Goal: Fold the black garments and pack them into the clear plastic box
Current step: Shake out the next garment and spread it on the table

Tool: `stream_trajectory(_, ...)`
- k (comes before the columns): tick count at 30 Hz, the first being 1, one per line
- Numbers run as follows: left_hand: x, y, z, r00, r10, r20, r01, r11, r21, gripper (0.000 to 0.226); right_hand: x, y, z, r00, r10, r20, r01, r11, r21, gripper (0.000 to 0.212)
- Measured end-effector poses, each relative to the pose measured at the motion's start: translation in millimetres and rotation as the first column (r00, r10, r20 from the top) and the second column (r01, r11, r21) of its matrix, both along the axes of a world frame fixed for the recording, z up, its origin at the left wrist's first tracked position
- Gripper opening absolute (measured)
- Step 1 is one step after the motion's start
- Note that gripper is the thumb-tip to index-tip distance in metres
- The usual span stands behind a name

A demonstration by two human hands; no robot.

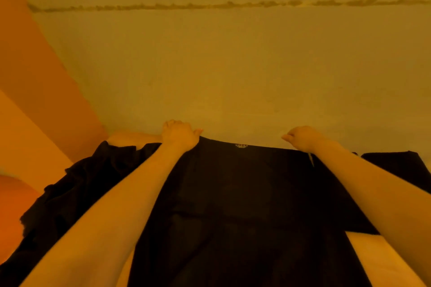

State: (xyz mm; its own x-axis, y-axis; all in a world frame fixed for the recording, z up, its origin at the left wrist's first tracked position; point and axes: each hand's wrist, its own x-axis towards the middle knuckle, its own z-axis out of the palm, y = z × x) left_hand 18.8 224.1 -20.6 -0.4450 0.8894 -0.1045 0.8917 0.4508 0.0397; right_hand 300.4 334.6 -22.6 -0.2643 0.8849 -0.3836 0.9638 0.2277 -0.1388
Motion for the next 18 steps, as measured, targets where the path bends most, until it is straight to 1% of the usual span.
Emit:
stream_trajectory(1,-3.9,10.5,0.3,0.997,0.04,0.06,-0.034,0.995,-0.094,0.064,-3.7,9.9,-4.7,0.997,-0.027,0.068,0.031,0.998,-0.058,0.055)
stream_trajectory(2,-6.8,20.5,-1.7,0.981,0.088,0.174,-0.06,0.986,-0.156,0.06,-6.5,18.1,-9.7,0.993,-0.046,0.113,0.062,0.989,-0.136,0.057)
stream_trajectory(3,-6.8,28.3,-3.5,0.933,0.149,0.327,-0.09,0.978,-0.187,0.052,-8.6,24.3,-14.1,0.99,-0.052,0.128,0.08,0.97,-0.229,0.056)
stream_trajectory(4,-6.8,34.1,-5.9,0.851,0.207,0.482,-0.13,0.974,-0.188,0.042,-10.6,29.5,-17.7,0.992,-0.055,0.117,0.092,0.939,-0.332,0.05)
stream_trajectory(5,-5.8,38.7,-8.2,0.773,0.238,0.588,-0.168,0.971,-0.172,0.032,-12.2,34.5,-20.6,0.994,-0.068,0.084,0.098,0.898,-0.428,0.041)
stream_trajectory(7,-5.1,46.1,-14.1,0.701,0.235,0.673,-0.215,0.97,-0.114,0.017,-12.8,40.1,-25.0,0.988,-0.149,-0.03,0.107,0.822,-0.559,0.024)
stream_trajectory(8,-5.2,49.3,-15.0,0.671,0.212,0.711,-0.235,0.97,-0.067,0.014,-12.3,42.3,-27.4,0.969,-0.225,-0.106,0.123,0.806,-0.579,0.02)
stream_trajectory(9,-5.3,52.4,-15.5,0.63,0.192,0.753,-0.27,0.963,-0.021,0.015,-10.9,45.2,-30.2,0.927,-0.322,-0.192,0.157,0.798,-0.582,0.017)
stream_trajectory(11,-5.5,58.0,-16.5,0.517,0.19,0.834,-0.369,0.929,0.017,0.016,-4.8,49.7,-32.7,0.792,-0.505,-0.343,0.227,0.765,-0.602,0.019)
stream_trajectory(12,-5.8,60.2,-17.4,0.436,0.189,0.88,-0.427,0.904,0.018,0.013,-0.8,52.5,-32.4,0.718,-0.57,-0.398,0.242,0.741,-0.626,0.024)
stream_trajectory(13,-5.2,61.4,-17.7,0.335,0.169,0.927,-0.476,0.879,0.012,0.013,3.5,54.2,-30.4,0.644,-0.621,-0.447,0.24,0.718,-0.653,0.028)
stream_trajectory(15,-3.6,64.8,-20.5,0.187,0.107,0.976,-0.518,0.855,0.006,0.032,12.6,57.2,-23.0,0.509,-0.683,-0.524,0.209,0.689,-0.694,0.031)
stream_trajectory(16,-3.0,68.9,-21.4,0.154,0.082,0.985,-0.522,0.853,0.011,0.036,17.6,58.1,-18.7,0.461,-0.69,-0.557,0.185,0.689,-0.7,0.03)
stream_trajectory(18,-0.9,78.1,-22.0,0.157,0.065,0.985,-0.551,0.834,0.033,0.037,27.1,61.4,-13.5,0.41,-0.673,-0.616,0.154,0.717,-0.68,0.022)
